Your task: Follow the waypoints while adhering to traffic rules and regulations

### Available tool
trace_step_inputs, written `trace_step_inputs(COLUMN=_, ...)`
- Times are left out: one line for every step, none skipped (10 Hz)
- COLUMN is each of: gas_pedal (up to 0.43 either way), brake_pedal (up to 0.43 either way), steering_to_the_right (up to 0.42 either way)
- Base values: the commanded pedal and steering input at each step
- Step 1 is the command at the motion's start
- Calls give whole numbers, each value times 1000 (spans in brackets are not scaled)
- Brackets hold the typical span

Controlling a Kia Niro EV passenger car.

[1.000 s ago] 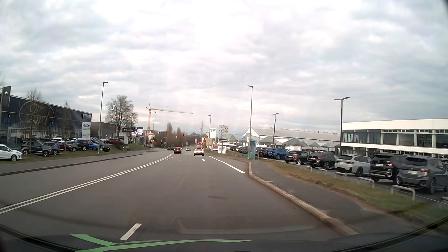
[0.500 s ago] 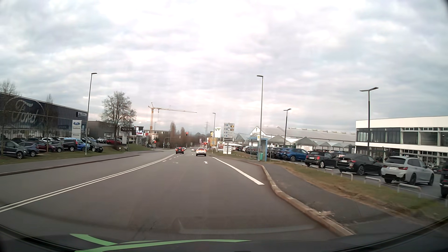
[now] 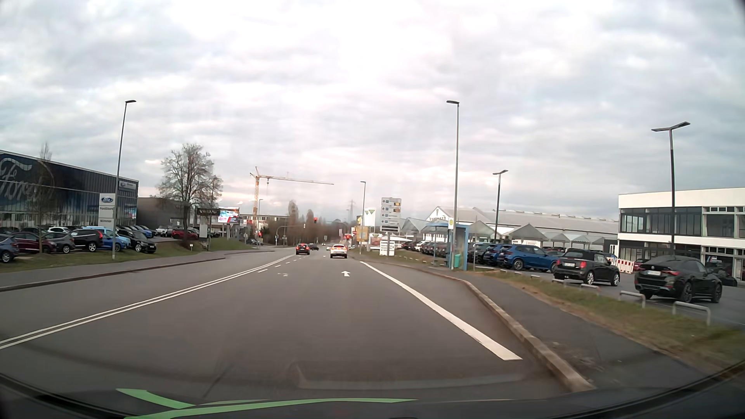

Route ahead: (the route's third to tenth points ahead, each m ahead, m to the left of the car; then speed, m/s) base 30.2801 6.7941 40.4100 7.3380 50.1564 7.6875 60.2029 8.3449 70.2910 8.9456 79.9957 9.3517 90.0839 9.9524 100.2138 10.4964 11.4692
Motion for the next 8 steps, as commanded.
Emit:
trace_step_inputs(gas_pedal=0, brake_pedal=0, steering_to_the_right=-12)
trace_step_inputs(gas_pedal=0, brake_pedal=0, steering_to_the_right=-12)
trace_step_inputs(gas_pedal=0, brake_pedal=0, steering_to_the_right=-12)
trace_step_inputs(gas_pedal=0, brake_pedal=0, steering_to_the_right=-12)
trace_step_inputs(gas_pedal=0, brake_pedal=0, steering_to_the_right=-12)
trace_step_inputs(gas_pedal=0, brake_pedal=6, steering_to_the_right=-12)
trace_step_inputs(gas_pedal=0, brake_pedal=24, steering_to_the_right=-12)
trace_step_inputs(gas_pedal=0, brake_pedal=30, steering_to_the_right=-12)
